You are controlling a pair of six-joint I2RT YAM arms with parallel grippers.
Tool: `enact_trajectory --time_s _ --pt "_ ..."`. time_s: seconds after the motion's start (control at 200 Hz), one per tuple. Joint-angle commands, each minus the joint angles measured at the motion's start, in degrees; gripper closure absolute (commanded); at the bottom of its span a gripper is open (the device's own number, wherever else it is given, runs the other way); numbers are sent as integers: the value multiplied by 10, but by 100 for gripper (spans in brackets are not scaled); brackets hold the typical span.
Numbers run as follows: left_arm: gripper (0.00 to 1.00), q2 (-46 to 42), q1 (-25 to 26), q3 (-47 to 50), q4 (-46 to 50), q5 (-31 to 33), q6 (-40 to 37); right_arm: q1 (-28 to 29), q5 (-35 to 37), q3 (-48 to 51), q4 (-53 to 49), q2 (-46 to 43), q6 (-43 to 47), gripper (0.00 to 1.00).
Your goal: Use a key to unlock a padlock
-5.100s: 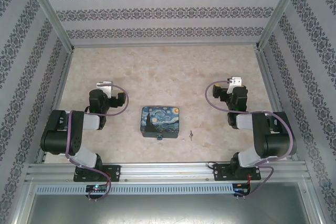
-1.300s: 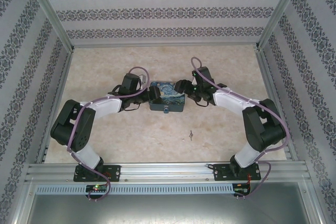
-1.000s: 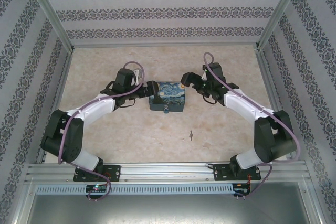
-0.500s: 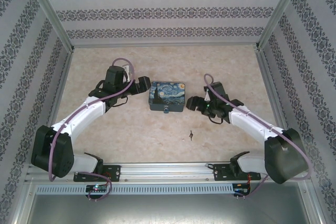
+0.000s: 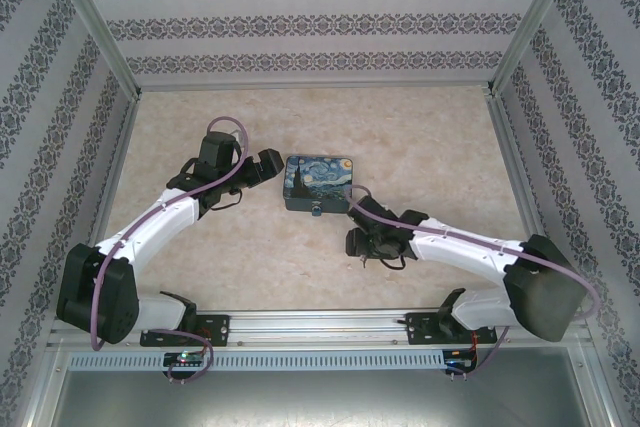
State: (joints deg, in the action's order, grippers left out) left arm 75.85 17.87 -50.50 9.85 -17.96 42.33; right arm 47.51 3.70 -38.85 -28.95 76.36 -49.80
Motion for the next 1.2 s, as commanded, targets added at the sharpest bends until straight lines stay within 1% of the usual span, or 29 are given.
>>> enact_trajectory --time_s 0.0,0.145,0.37,0.475,0.799,1.194 --pt "0 -16 -5 -6 14 -7 1 16 29 -17 -14 33 -29 43" --pt "0 -14 -5 -3 11 -10 -6 27 36 -26 -12 63 -39 47" --pt "0 -8 -5 1 10 -12 -7 29 39 -27 -7 78 -48 50" --pt "0 -7 -5 4 8 -13 -7 32 39 -26 -7 81 -51 54" --pt "0 -3 -5 8 -3 -16 -2 52 47 -29 -22 78 -63 54" --pt "0 -2 -5 16 -10 -17 6 59 51 -18 -22 91 -74 55"
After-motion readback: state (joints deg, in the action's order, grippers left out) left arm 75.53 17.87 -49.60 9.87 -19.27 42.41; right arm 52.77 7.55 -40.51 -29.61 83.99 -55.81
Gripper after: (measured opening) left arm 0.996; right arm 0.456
